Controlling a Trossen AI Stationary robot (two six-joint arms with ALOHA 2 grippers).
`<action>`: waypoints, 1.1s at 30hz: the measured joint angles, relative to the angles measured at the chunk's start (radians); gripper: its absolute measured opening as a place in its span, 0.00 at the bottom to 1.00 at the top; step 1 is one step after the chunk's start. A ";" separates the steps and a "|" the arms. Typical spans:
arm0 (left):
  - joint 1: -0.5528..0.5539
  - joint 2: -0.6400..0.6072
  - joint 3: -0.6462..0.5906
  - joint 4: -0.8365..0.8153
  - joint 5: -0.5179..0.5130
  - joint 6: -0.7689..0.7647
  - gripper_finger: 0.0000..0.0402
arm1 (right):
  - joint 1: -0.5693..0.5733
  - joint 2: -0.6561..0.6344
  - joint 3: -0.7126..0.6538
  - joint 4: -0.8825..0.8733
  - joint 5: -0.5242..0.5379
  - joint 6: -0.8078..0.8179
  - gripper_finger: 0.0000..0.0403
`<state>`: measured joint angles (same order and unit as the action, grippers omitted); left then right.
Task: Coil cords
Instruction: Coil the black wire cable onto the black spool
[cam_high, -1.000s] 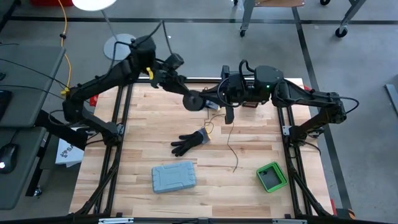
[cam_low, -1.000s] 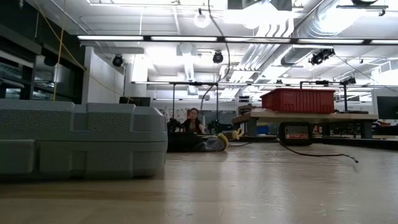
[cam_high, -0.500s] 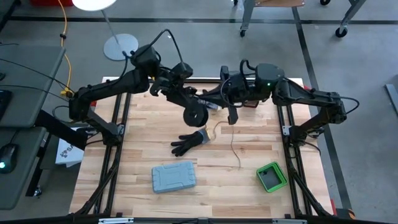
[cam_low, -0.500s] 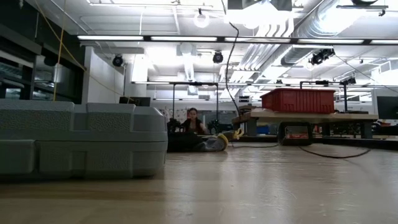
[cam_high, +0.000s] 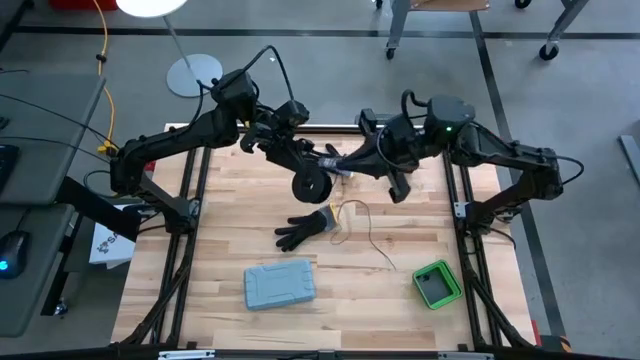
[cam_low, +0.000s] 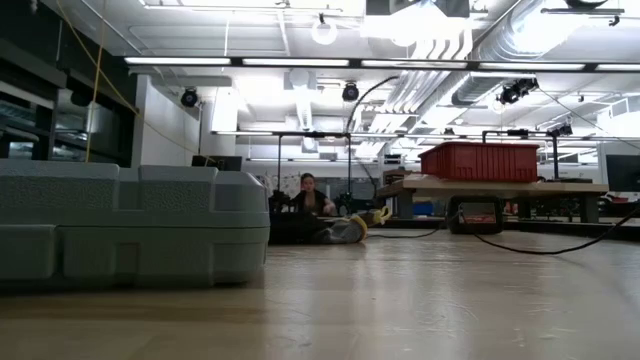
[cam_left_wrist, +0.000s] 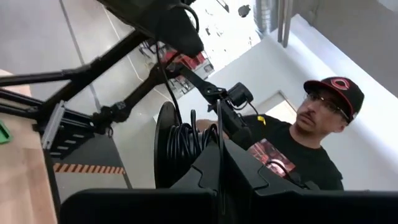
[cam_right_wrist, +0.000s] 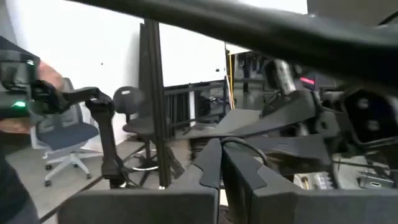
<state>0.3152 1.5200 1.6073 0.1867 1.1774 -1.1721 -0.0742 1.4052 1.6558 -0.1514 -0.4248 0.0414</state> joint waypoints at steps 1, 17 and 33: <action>0.005 0.000 0.000 0.000 0.000 0.003 0.00 | -0.001 -0.011 0.000 -0.025 0.000 0.000 0.00; -0.059 0.006 0.001 0.001 -0.016 -0.005 0.00 | -0.031 0.052 0.000 0.081 -0.091 0.006 0.00; -0.076 0.006 0.001 0.182 -0.093 -0.077 0.00 | -0.033 0.125 0.000 0.272 -0.136 0.024 0.00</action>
<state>0.2388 1.5261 1.6085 0.3683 1.0846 -1.2495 -0.1070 1.5301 1.6558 0.1203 -0.5607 0.0651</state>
